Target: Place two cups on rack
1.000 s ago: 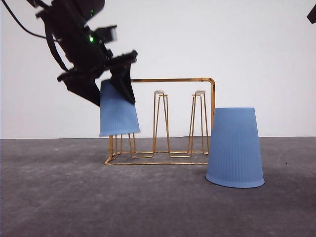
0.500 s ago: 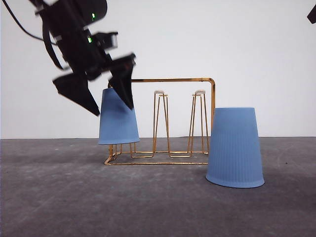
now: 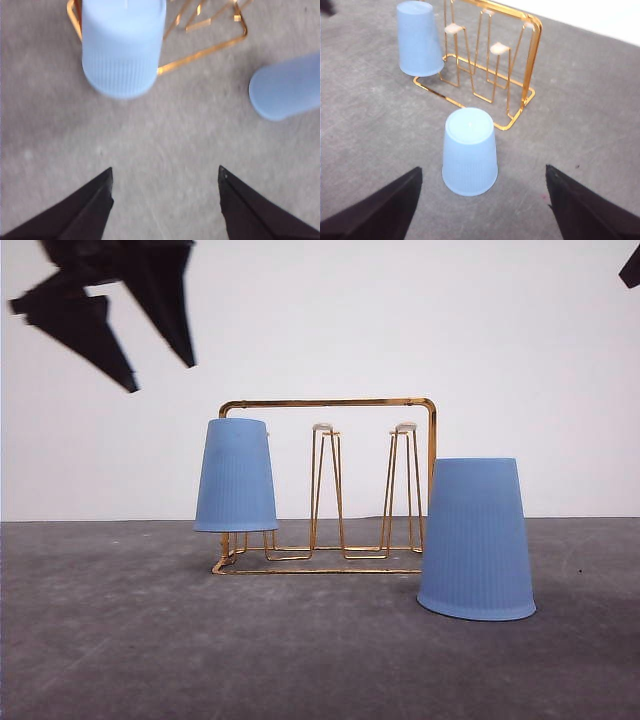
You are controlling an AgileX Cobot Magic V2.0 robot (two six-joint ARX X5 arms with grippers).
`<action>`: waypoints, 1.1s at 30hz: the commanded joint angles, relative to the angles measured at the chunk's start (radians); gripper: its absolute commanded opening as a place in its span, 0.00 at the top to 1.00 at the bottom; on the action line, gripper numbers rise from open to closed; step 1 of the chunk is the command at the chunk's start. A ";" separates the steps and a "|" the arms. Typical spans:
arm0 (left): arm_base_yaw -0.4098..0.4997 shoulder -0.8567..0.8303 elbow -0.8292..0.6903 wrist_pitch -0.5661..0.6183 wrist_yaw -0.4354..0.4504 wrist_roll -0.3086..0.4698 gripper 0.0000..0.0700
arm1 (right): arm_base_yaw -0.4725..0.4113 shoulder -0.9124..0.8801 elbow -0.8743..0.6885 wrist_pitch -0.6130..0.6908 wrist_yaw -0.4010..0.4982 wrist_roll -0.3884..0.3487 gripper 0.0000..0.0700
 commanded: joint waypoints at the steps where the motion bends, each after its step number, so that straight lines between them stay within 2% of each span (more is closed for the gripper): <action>1: -0.004 -0.062 -0.075 0.054 0.001 -0.041 0.46 | 0.005 0.028 0.007 0.011 -0.020 0.029 0.29; 6: 0.005 -0.274 -0.316 0.175 -0.003 -0.128 0.46 | 0.015 0.123 0.007 0.032 -0.047 0.064 0.28; 11: 0.005 -0.447 -0.462 0.186 -0.045 -0.197 0.45 | 0.048 0.249 0.007 0.112 -0.046 0.067 0.28; 20: 0.005 -0.540 -0.485 0.163 -0.060 -0.202 0.45 | 0.092 0.530 0.007 0.392 -0.040 0.096 0.28; 25: 0.005 -0.540 -0.485 0.163 -0.060 -0.202 0.45 | 0.092 0.690 0.007 0.536 -0.037 0.096 0.19; 33: 0.005 -0.540 -0.485 0.163 -0.060 -0.202 0.45 | 0.098 0.883 0.007 0.612 -0.040 0.096 0.21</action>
